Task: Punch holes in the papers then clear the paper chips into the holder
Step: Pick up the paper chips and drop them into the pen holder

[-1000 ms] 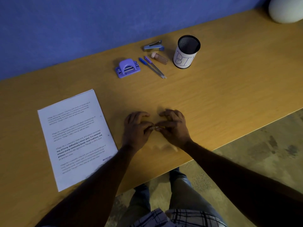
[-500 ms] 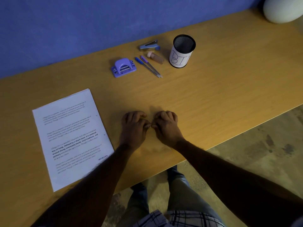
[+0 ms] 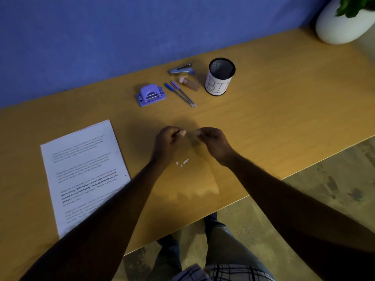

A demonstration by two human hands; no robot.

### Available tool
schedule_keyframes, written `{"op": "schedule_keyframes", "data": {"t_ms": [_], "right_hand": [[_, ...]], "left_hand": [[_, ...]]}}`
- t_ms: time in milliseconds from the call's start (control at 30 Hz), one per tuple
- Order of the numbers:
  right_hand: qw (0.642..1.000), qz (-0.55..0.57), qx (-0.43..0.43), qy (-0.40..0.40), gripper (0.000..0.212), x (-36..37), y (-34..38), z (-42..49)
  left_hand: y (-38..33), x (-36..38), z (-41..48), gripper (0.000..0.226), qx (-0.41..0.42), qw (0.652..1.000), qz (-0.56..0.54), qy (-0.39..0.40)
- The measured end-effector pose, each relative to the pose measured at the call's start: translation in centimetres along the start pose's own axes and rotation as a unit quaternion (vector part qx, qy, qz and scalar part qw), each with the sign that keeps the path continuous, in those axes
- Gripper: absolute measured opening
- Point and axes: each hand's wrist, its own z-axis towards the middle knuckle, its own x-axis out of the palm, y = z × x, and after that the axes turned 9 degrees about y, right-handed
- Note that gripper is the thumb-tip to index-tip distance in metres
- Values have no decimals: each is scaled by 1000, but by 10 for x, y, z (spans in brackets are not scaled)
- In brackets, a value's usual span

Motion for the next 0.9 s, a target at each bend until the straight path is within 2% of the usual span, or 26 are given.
{"op": "schedule_keyframes", "data": {"t_ms": [100,233,367,433,500,633,900], "right_hand": [[999,36,20,-16,18,-17,21,9],[998,25,2,-56,20,-53,54,31],[993,-54,-70,-82,18,-95,92,64],[984,-127,-75,-102,23,-114,104,86],[964,-231,-63,-113,29,-131,111,109],[911,-400,-70,-77,22,-154,119,139],[845,-532,-51,-28,23,-169,131,167]], "left_hand": [[-21,-1,21,16,-2,1000,-27,2],[-53,-7,61,16,22,1000,-18,10],[-87,-9,114,27,40,999,6,34],[-102,-4,141,29,43,998,30,27],[-115,1,165,22,53,997,46,25],[-132,10,203,18,62,989,128,50],[-144,22,237,19,52,932,331,137]]}}
